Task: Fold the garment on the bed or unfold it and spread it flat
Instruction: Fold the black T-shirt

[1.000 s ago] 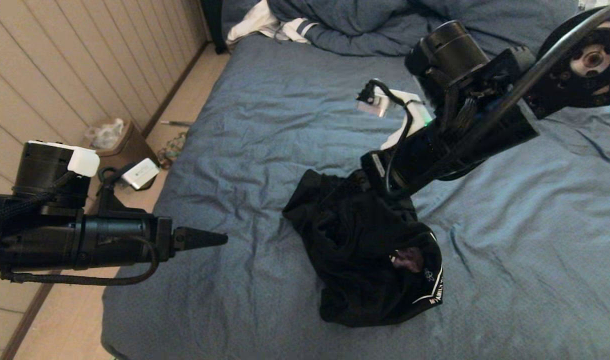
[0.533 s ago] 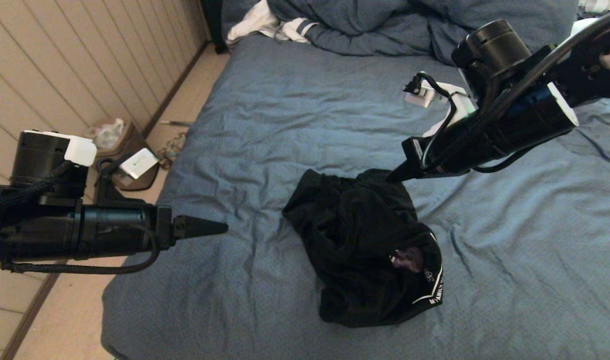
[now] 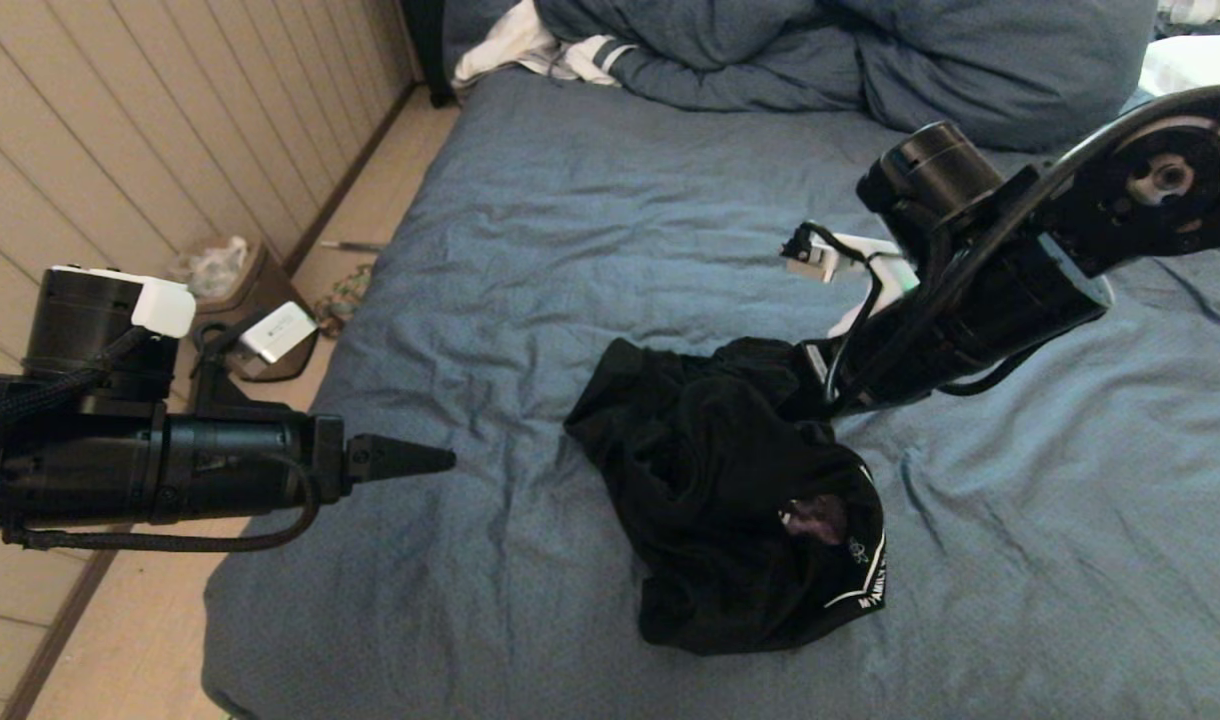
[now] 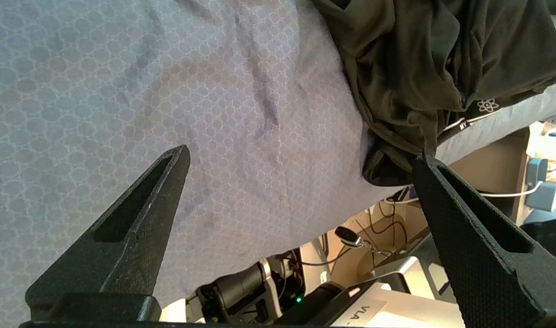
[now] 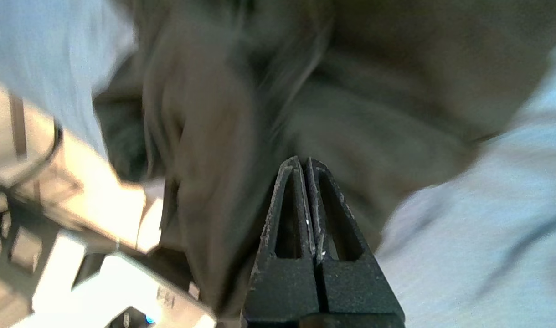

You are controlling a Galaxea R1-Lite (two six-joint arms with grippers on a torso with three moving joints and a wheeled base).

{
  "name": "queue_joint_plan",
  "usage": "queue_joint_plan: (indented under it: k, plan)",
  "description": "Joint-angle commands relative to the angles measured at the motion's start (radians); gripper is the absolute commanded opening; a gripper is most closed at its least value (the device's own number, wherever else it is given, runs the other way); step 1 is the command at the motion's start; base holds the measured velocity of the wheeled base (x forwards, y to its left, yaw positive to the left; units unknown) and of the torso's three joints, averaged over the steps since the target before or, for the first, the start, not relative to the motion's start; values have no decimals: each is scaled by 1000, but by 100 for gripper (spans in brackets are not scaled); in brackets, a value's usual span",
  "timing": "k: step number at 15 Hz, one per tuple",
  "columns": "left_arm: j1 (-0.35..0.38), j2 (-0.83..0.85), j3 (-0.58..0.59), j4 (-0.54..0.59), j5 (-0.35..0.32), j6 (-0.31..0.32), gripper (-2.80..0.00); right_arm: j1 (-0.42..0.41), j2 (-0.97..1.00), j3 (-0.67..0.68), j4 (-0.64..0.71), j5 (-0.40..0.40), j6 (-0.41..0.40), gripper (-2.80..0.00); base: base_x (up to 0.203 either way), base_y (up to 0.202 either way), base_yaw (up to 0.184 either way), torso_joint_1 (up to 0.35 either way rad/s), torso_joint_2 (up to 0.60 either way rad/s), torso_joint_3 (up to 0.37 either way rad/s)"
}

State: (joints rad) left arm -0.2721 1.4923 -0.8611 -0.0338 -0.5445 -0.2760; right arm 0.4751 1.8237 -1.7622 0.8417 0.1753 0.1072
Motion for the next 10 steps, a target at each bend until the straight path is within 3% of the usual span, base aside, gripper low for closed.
queue_joint_plan:
  k: [1,2,6,10]
  plan:
    - [1,-1,2,-1,-2,-2,0,64,-25,89,4,2,2,-280,0,0,0,0,0,0]
    - [1,-3,7,-1,0,-2,-280,89,-38,134,-3,3,3,-280,0,0,0,0,0,0]
    - [13,10,2,-1,0,-2,-280,169,-80,375,-125,-26,2,-280,0,0,0,0,0,0]
    - [13,20,2,-3,0,-2,-280,195,-83,529,-210,-41,6,-280,0,0,0,0,0,0]
